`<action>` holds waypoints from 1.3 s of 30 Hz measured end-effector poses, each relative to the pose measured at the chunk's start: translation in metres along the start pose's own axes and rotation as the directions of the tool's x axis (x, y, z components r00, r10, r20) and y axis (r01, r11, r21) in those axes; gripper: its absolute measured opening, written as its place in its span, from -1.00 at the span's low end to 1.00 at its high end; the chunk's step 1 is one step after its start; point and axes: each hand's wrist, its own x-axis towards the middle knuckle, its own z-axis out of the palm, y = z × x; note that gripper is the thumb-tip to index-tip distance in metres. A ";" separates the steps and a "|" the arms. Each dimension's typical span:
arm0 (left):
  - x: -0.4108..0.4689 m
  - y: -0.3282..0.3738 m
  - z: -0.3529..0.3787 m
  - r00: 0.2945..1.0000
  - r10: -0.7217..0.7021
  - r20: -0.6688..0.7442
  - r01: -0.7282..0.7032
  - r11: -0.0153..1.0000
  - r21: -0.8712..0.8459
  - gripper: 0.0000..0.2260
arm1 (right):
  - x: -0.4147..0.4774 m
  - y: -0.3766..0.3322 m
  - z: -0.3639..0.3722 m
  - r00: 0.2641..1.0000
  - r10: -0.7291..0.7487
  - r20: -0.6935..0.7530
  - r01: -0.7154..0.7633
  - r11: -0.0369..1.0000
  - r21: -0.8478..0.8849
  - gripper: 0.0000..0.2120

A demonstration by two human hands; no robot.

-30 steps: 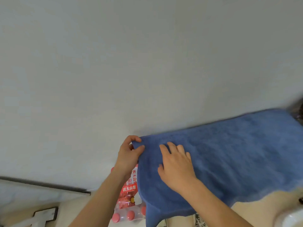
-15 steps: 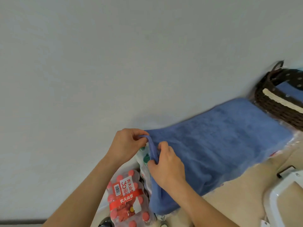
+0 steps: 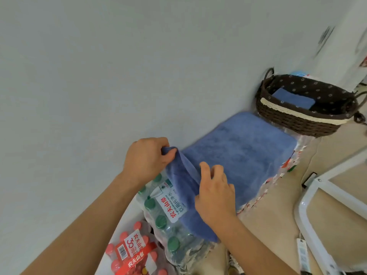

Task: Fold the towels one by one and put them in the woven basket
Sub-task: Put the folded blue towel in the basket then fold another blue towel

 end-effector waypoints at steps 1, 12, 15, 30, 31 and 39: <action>0.005 0.007 0.002 1.000 0.011 0.000 -0.011 1.000 -0.014 -0.69 | 0.000 0.005 0.000 0.999 0.008 -0.042 -0.008 1.000 0.006 -0.28; 0.022 0.034 -0.002 0.967 0.220 0.133 -0.193 0.963 -0.190 -0.59 | 0.061 -0.007 -0.050 0.990 0.144 0.017 -0.131 0.845 0.518 -0.96; 0.022 0.030 -0.008 0.975 0.203 0.088 -0.174 0.949 -0.264 -0.64 | 0.058 0.011 -0.047 0.979 0.134 0.153 -0.186 0.895 0.405 -0.93; 0.037 0.038 -0.023 0.968 0.250 0.000 -0.236 0.915 -0.327 -0.68 | 0.034 0.047 -0.072 0.863 -0.196 0.466 -0.214 0.693 0.688 -0.80; 0.040 0.038 -0.022 0.970 0.244 -0.023 -0.239 0.920 -0.311 -0.67 | 0.031 0.057 -0.074 0.855 -0.176 0.489 -0.212 0.741 0.638 -0.78; 0.081 0.063 0.009 0.982 0.182 -0.050 -0.188 0.954 -0.234 -0.66 | 0.021 0.137 -0.095 0.947 0.088 0.309 -0.274 0.721 0.636 -0.80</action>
